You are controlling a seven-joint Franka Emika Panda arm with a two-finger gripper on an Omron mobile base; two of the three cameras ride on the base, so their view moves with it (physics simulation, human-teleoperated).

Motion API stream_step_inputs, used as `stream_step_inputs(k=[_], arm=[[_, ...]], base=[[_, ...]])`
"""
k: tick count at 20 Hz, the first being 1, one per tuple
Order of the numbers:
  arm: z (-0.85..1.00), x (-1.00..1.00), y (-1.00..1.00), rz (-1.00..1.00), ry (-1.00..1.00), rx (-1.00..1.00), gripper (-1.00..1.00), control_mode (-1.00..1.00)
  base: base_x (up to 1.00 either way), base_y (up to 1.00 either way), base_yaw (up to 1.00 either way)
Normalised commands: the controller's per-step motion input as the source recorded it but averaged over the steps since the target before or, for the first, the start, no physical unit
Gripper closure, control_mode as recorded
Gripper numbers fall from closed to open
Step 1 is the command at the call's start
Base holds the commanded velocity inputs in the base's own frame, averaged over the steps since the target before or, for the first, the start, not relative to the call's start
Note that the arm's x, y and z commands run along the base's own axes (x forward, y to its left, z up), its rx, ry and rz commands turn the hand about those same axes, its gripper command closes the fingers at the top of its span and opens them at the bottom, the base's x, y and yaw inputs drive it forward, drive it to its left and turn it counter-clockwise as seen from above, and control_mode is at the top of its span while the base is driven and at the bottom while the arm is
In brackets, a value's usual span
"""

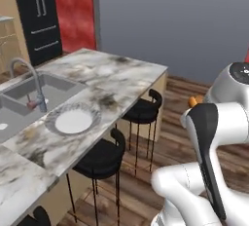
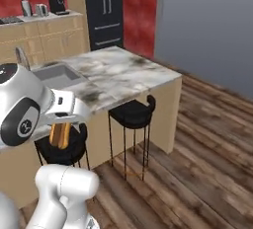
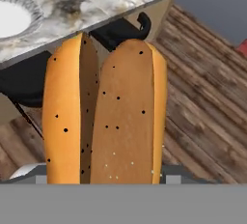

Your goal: Move the hot dog bun to the plate on the dining table and place the condiment next to that plate. Then navigate to the fridge and take the sausage and place it on the plate as well.

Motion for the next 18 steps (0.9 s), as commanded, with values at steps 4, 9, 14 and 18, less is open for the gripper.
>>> stream_step_inputs(k=[4, 9, 14, 18], arm=[[0.0, 0.0, 0.0, 0.0, 0.0, 0.0, 1.0, 1.0], [0.0, 0.0, 0.0, 0.0, 0.0, 0.0, 1.0, 1.0], [0.0, 0.0, 0.0, 0.0, 0.0, 0.0, 1.0, 1.0], [0.0, 0.0, 0.0, 0.0, 0.0, 0.0, 1.0, 1.0]], base=[[0.81, -0.05, 0.64], [0.68, -0.01, 0.67], [0.79, -0.07, 0.64], [0.89, -0.09, 0.59]])
